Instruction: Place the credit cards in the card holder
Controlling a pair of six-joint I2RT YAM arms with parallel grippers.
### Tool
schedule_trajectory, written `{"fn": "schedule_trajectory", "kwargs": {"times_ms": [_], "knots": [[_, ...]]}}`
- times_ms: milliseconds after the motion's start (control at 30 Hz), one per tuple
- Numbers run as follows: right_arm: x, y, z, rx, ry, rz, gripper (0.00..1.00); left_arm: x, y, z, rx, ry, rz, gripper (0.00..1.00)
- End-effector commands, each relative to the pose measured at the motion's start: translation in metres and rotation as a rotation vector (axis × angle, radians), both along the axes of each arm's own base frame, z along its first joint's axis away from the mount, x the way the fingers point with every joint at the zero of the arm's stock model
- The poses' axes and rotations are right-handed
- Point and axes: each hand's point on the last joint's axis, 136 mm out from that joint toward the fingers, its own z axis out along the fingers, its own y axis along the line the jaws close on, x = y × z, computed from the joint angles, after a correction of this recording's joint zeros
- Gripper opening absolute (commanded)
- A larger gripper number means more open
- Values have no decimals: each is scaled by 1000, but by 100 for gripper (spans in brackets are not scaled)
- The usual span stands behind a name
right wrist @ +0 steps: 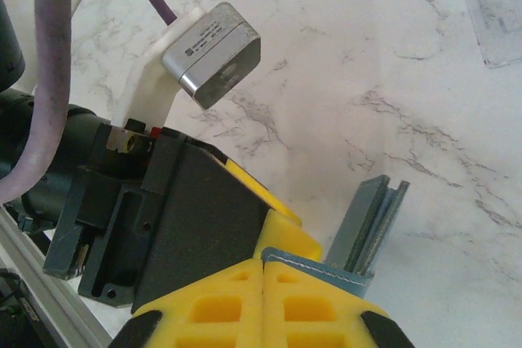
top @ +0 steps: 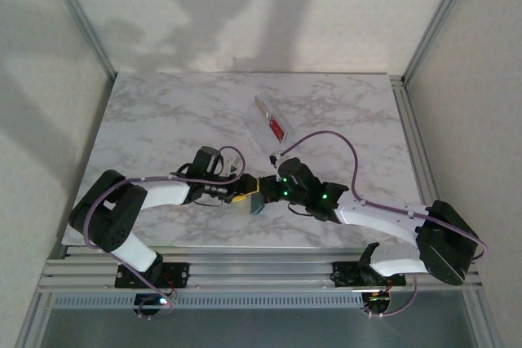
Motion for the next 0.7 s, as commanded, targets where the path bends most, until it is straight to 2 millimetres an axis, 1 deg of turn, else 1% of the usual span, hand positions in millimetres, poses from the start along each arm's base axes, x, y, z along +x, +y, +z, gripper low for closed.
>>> {"fn": "schedule_trajectory", "kwargs": {"times_ms": [0,133,267,367,533,667], "knots": [[5,-1,4,-11,-34,-3,0,-3,-11,7,-36,-15,-46,72],[6,1,9,7,-43,1,0,-2,-8,0,-7,-8,-29,72],[8,0,10,0,-47,-8,0,0,-4,-13,43,13,-18,70],[7,2,12,13,-44,-3,0,0,-1,-16,64,1,-12,70],[9,-4,11,-1,-49,-28,0,4,7,-26,144,3,4,61],[8,-8,13,-22,-61,-26,0,9,16,-27,190,-21,43,59]]}}
